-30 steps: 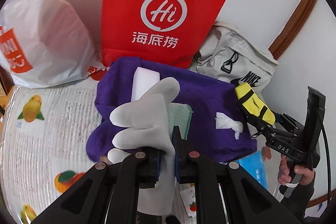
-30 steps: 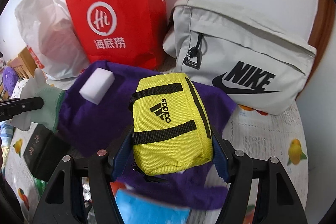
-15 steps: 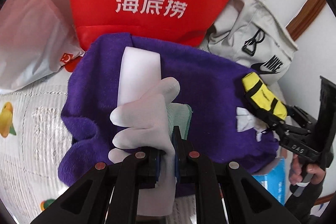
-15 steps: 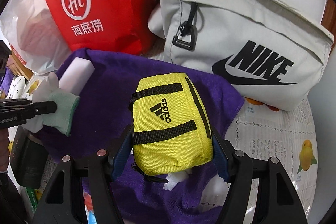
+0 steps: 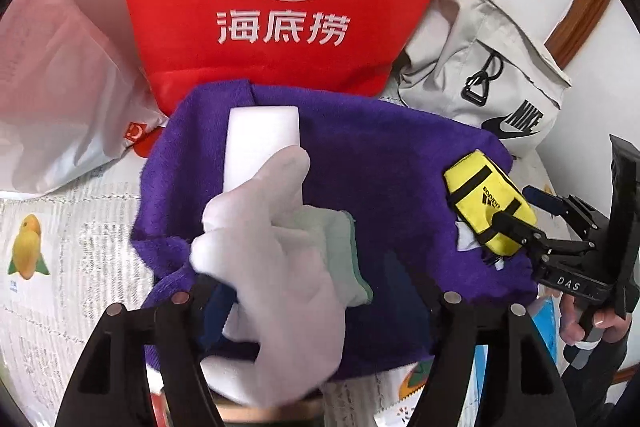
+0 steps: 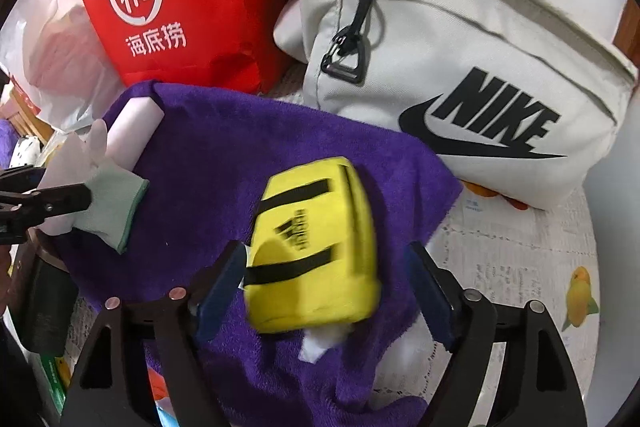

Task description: Organize soft objects

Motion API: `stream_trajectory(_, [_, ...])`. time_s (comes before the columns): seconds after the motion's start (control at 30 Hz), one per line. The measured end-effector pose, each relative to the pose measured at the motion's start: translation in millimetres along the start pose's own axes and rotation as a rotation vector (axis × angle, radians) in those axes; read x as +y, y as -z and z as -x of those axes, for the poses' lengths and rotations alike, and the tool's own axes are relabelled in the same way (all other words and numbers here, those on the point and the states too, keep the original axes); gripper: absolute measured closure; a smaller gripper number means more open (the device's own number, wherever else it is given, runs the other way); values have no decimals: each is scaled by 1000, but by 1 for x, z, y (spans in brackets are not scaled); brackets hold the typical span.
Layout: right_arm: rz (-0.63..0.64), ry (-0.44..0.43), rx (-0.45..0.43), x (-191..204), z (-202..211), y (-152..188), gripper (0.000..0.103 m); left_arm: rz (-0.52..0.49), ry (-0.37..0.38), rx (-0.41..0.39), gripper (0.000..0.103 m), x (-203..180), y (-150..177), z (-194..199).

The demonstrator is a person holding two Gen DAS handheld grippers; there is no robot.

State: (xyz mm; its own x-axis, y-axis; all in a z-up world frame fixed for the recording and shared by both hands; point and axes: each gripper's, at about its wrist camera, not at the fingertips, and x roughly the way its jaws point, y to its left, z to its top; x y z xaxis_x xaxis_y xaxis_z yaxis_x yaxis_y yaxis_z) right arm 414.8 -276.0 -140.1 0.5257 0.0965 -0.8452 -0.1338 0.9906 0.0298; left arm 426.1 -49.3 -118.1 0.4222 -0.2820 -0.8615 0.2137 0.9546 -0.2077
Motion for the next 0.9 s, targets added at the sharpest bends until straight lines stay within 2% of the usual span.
stream_trajectory(0.23, [-77,-36,-51,-10,34,7,21,13,-43,-46,31,6,15,32])
stream_trajectory(0.43, [-77,-63,-116,4,83,27,21,20,-27,-164,31,15,39,82])
stream_trajectory(0.6, [-58,-85,-131,29,117,57,21,37,-59,-130,31,18,70,107])
stream_trajectory(0.67, [-49,-83,-126,41,127,70,23,44,-79,-139,31,17,85,115])
stream_trajectory(0.87, [-14,-95,-83,80,148,115,33,87,-122,-134,31,29,137,133])
stream_trajectory(0.9, [-6,-98,-63,89,147,124,37,95,-125,-130,31,31,145,134])
